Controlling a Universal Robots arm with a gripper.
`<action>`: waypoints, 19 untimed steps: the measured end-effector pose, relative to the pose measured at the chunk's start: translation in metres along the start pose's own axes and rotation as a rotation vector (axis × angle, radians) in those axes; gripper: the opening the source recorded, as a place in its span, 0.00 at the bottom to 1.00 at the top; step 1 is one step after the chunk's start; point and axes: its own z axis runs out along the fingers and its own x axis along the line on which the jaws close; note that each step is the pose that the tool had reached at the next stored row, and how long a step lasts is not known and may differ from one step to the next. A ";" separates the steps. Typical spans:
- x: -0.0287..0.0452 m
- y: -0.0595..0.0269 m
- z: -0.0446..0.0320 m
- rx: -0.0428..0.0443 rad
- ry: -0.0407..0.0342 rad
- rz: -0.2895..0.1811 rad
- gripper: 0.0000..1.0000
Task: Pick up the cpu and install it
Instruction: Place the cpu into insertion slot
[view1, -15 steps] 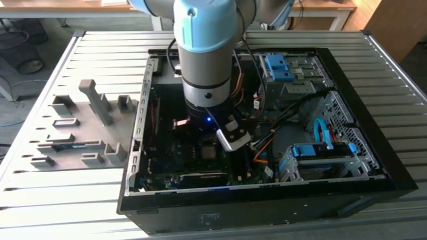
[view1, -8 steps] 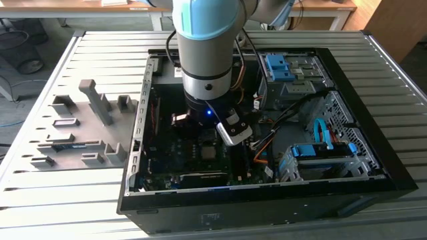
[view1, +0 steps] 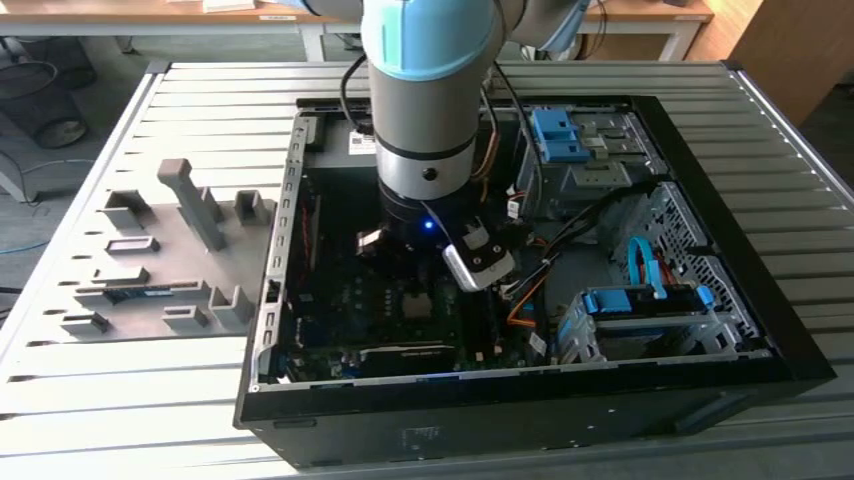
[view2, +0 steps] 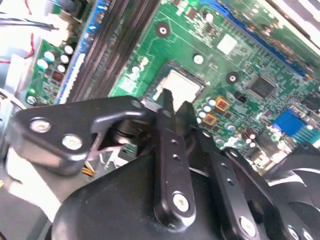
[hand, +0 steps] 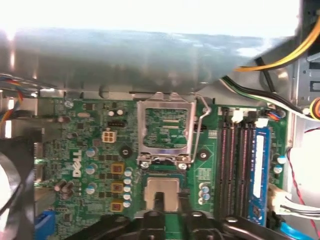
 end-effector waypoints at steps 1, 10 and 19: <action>-0.0033 -0.0001 0.0001 -0.0001 0.0047 0.000 0.22; -0.0267 0.0009 -0.0001 -0.0054 0.0259 -0.001 0.10; -0.0294 0.0004 -0.0215 -0.0394 0.0252 -0.001 0.10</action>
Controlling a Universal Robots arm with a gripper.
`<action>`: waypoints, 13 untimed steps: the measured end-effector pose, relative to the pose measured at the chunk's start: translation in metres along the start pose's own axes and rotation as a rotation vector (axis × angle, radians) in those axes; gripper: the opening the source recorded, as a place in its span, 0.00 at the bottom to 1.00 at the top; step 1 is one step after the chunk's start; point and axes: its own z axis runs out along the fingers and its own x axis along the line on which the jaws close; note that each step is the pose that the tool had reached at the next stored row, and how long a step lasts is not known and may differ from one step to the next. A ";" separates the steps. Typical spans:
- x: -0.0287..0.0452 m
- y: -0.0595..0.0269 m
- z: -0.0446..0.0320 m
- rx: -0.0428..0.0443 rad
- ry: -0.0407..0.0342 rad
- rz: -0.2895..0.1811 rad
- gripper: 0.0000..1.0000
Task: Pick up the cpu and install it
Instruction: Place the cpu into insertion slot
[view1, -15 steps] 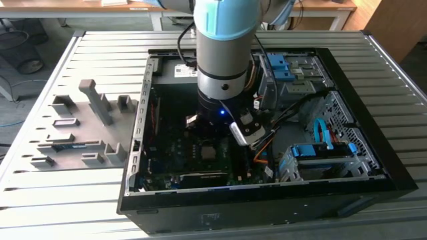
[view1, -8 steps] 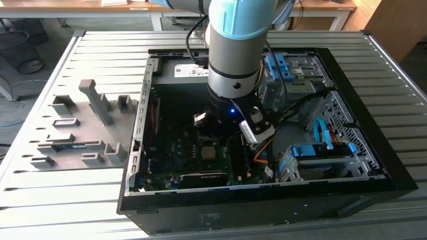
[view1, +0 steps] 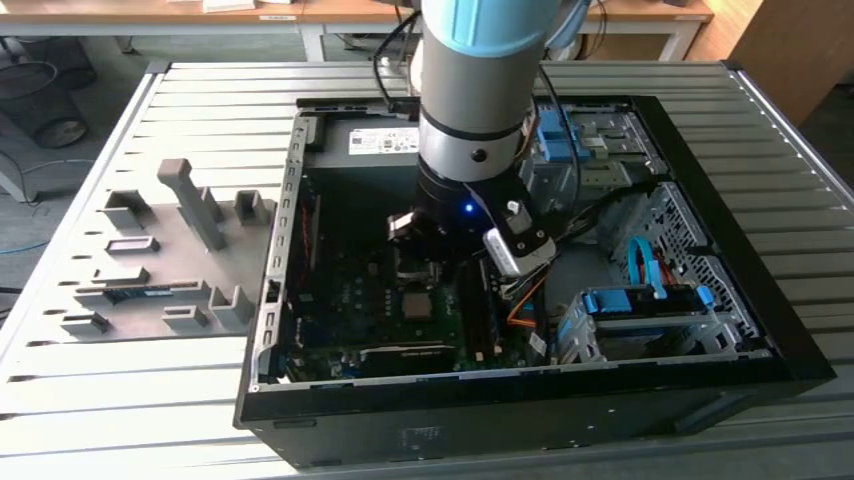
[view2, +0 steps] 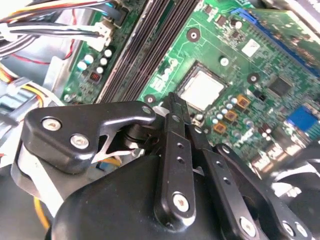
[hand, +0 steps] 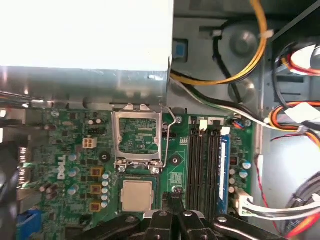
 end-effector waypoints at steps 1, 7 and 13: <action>0.0001 0.0000 -0.0045 -0.0002 0.0000 0.000 0.10; 0.0004 0.0003 -0.0220 -0.0005 0.0000 0.000 0.10; 0.0004 0.0003 -0.0224 -0.0003 0.0001 0.000 0.10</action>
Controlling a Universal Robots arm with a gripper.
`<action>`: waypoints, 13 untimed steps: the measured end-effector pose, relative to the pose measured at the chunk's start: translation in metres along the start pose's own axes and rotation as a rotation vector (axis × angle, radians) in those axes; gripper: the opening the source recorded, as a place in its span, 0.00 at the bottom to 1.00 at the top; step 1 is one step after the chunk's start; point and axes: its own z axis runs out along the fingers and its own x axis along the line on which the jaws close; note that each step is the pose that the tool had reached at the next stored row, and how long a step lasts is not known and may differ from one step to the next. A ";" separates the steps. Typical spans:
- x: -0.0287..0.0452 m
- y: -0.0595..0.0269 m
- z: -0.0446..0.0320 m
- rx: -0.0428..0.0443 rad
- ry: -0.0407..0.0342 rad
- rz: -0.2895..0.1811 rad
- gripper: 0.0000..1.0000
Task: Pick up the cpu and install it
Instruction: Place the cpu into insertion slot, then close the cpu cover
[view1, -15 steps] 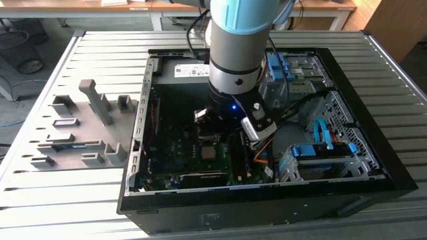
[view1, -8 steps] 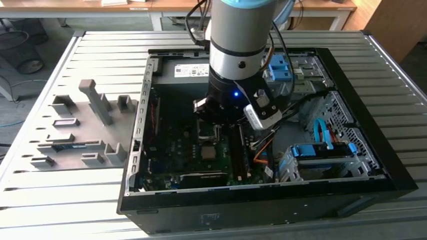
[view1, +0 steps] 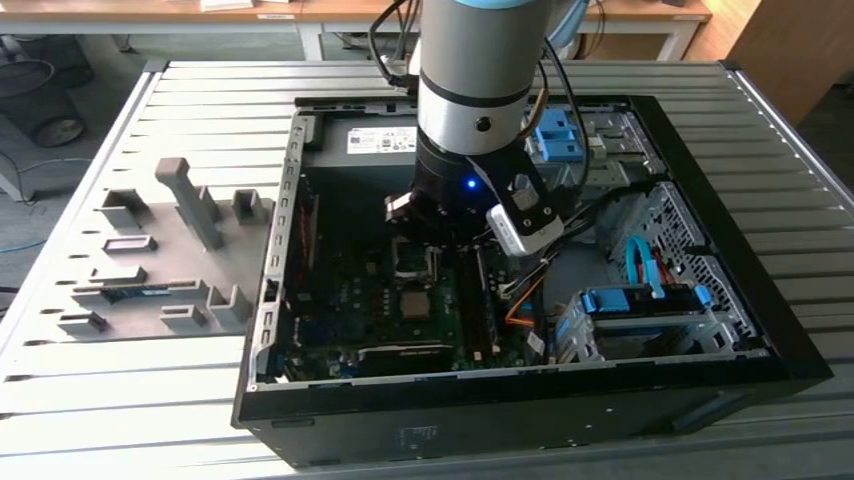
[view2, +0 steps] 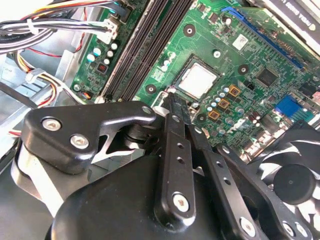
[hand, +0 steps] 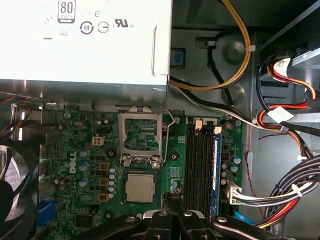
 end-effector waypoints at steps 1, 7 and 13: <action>0.0000 0.0000 0.0000 0.0000 0.0000 0.000 0.10; 0.0000 0.0000 -0.0001 -0.0001 0.0000 0.000 0.10; -0.0021 0.0001 0.0000 -0.0473 -0.0010 -0.001 0.10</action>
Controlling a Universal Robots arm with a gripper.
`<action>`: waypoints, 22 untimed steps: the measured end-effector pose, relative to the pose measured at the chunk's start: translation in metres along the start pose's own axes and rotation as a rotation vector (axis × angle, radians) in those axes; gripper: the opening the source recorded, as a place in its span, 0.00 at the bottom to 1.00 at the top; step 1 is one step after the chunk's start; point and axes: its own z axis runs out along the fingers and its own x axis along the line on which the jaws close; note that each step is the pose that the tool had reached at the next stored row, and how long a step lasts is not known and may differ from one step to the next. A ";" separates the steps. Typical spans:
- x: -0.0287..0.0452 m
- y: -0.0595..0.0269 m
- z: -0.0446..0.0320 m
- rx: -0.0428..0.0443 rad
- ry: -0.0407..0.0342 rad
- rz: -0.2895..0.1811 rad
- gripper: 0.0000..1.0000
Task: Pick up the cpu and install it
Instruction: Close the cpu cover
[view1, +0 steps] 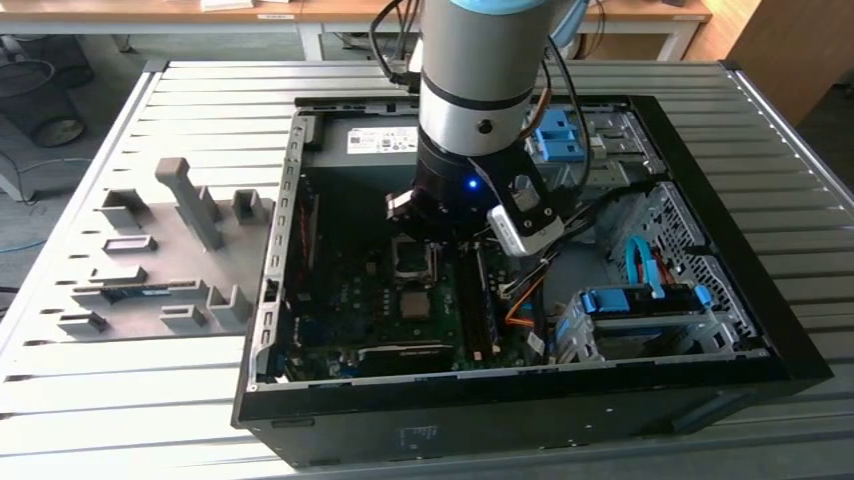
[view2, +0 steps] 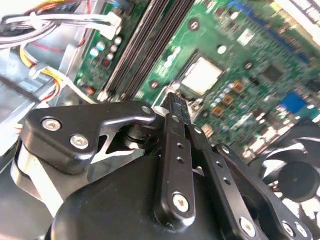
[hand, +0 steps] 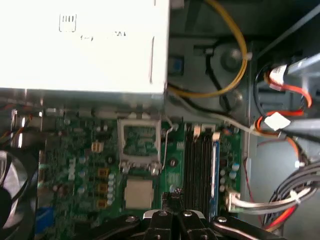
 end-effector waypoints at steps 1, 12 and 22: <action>-0.0010 0.0002 0.0001 -0.0162 -0.0004 0.000 0.10; -0.0038 0.0008 0.0066 -0.0593 0.0093 -0.118 0.10; -0.0040 0.0006 0.0095 -0.0566 0.0222 -0.258 0.10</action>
